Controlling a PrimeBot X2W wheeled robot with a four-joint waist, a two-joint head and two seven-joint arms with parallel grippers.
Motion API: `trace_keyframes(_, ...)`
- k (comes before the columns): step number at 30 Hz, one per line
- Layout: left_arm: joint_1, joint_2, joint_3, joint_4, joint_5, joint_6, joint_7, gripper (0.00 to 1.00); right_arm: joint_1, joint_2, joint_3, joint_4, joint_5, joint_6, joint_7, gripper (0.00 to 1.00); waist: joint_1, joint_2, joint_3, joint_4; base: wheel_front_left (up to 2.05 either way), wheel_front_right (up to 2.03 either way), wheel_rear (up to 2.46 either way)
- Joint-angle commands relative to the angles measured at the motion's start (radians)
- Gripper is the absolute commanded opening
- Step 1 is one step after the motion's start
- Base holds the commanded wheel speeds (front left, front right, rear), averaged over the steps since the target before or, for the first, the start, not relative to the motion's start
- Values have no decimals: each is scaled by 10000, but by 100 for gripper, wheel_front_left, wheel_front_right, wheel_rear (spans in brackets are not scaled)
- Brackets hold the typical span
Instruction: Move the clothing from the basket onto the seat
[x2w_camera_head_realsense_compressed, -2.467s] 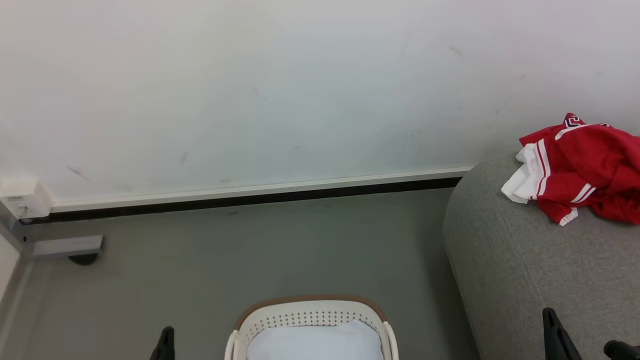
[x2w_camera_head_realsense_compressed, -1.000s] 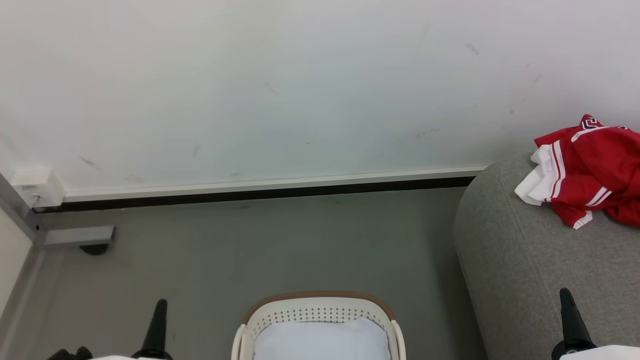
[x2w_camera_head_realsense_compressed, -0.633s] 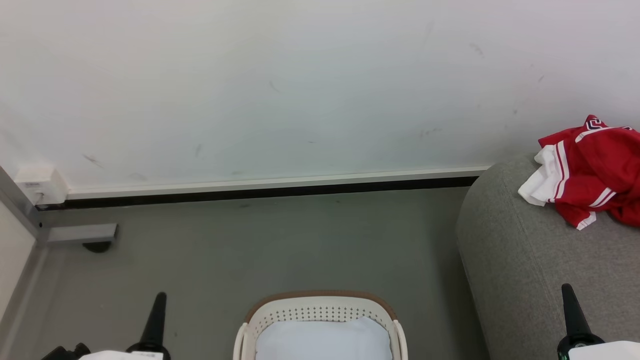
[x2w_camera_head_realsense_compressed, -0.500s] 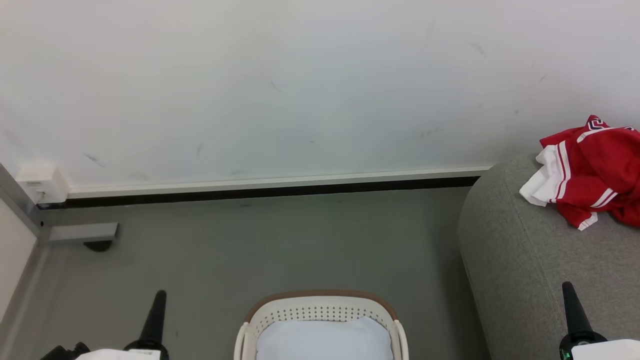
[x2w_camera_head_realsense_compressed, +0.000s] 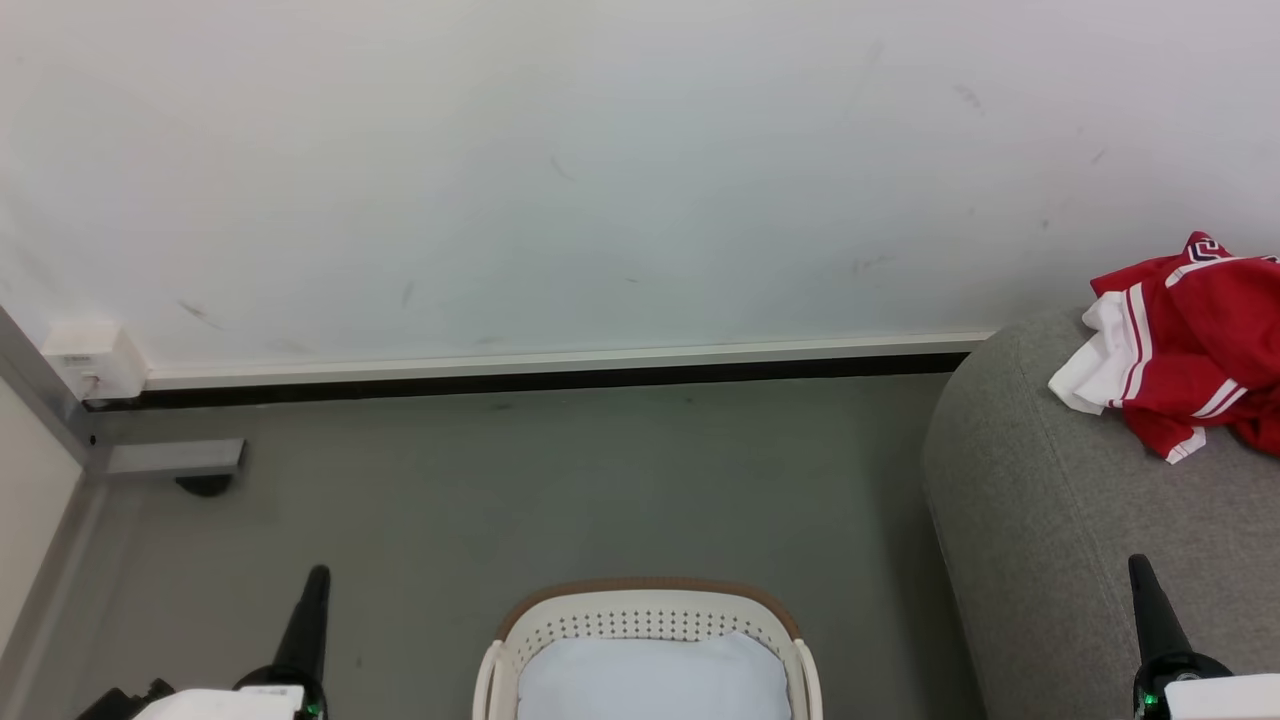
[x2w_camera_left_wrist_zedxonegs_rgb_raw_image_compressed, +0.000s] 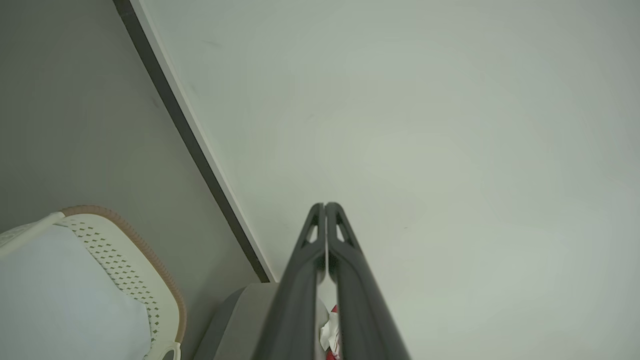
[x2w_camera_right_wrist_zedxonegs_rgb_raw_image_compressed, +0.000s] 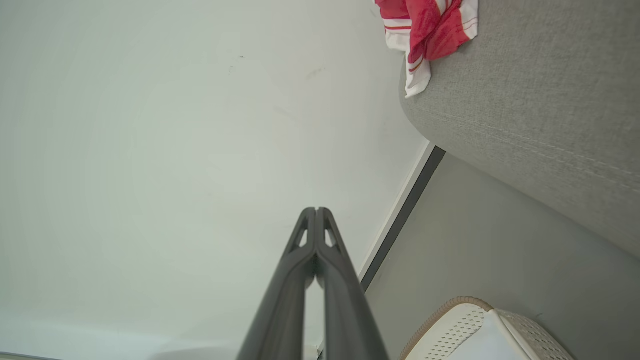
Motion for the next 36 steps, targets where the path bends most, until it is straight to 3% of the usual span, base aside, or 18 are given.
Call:
trace_keyframes(1,-188,13,67,-62,-250,-61,99,0,-203,-93,-45,-101,286,-15,80,0,0,0,5,15,0,0,0)
trace_keyframes(36,-479,-70,293,-54,-2293,-145,651,0,-327,-100,-187,-289,2539,-21,643,0,0,0,77,239,0,0,0)
